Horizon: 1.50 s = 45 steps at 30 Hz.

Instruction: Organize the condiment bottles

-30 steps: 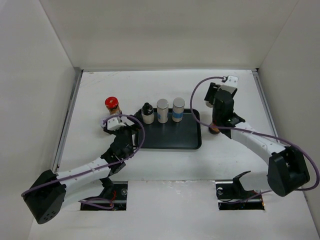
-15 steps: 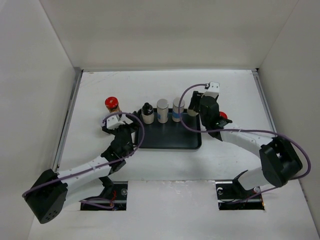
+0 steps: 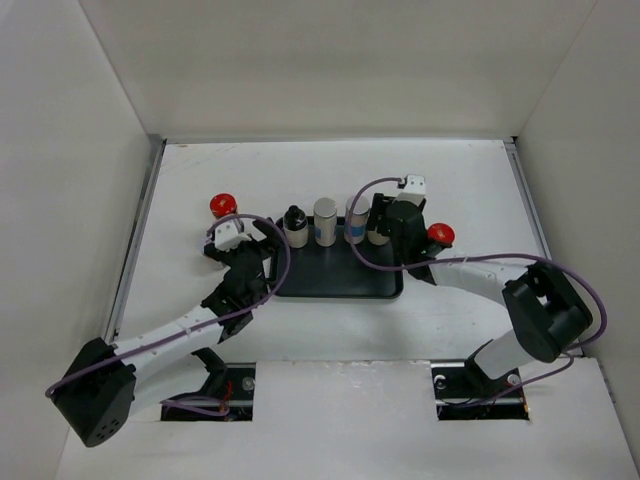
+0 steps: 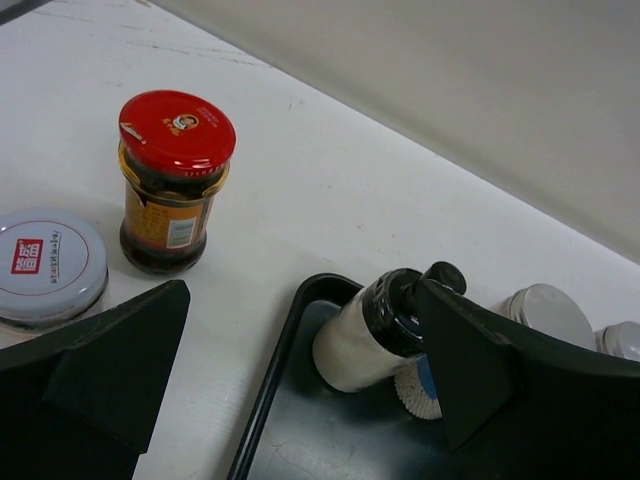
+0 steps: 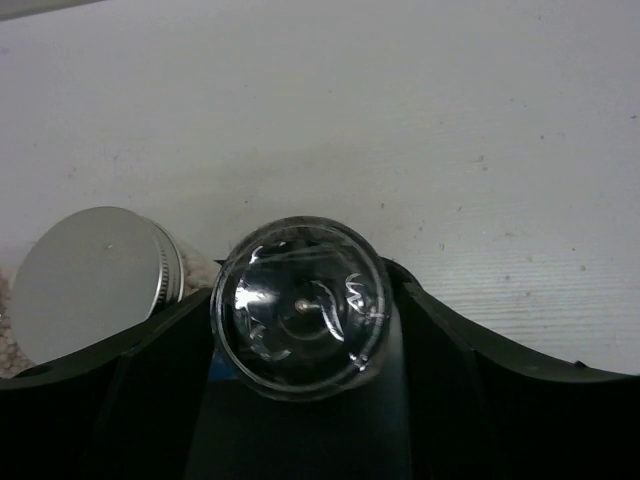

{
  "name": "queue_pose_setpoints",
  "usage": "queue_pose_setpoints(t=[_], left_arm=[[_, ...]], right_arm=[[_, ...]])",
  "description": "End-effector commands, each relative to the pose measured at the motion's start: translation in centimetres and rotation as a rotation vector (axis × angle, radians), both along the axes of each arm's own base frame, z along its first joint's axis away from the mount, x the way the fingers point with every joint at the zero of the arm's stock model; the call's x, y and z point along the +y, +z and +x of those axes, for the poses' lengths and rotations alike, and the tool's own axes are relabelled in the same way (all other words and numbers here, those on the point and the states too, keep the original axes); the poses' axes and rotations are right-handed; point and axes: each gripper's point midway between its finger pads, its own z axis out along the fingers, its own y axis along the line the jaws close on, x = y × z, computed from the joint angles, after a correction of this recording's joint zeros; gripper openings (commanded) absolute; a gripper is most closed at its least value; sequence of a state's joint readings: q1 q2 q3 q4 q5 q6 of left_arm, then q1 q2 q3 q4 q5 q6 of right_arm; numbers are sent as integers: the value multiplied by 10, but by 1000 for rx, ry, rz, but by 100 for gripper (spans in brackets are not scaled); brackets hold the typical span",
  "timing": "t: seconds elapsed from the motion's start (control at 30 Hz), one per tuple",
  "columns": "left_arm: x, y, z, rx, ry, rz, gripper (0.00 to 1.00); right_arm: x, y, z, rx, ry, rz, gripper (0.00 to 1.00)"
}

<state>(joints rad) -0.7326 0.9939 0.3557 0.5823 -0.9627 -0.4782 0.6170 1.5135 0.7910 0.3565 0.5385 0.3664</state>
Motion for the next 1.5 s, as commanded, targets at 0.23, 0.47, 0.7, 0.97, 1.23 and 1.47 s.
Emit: queue_pose_setpoints(t=[0.23,0.47,0.7,0.97,1.23,1.47], left_arm=[[0,39,4,-70,-38,-49,93],[25,54,-4,-51,8,8,58],[71,46,-10,92,159,117,73],[71,29,50,279,130,179,88],[89,8,92,348,144,160,90],[85,-22,117,421,90,143,89]], right_arm=[[4,27,-4,-85,-40,100,91],[-25,84,-44,-218,-84,239,100],[-11,89,-87,-248,35,303,66],[19,68,-96,-210,143,301,75],[30,61,-97,-194,186,305,98],[30,63,-98,-199,188,313,100]])
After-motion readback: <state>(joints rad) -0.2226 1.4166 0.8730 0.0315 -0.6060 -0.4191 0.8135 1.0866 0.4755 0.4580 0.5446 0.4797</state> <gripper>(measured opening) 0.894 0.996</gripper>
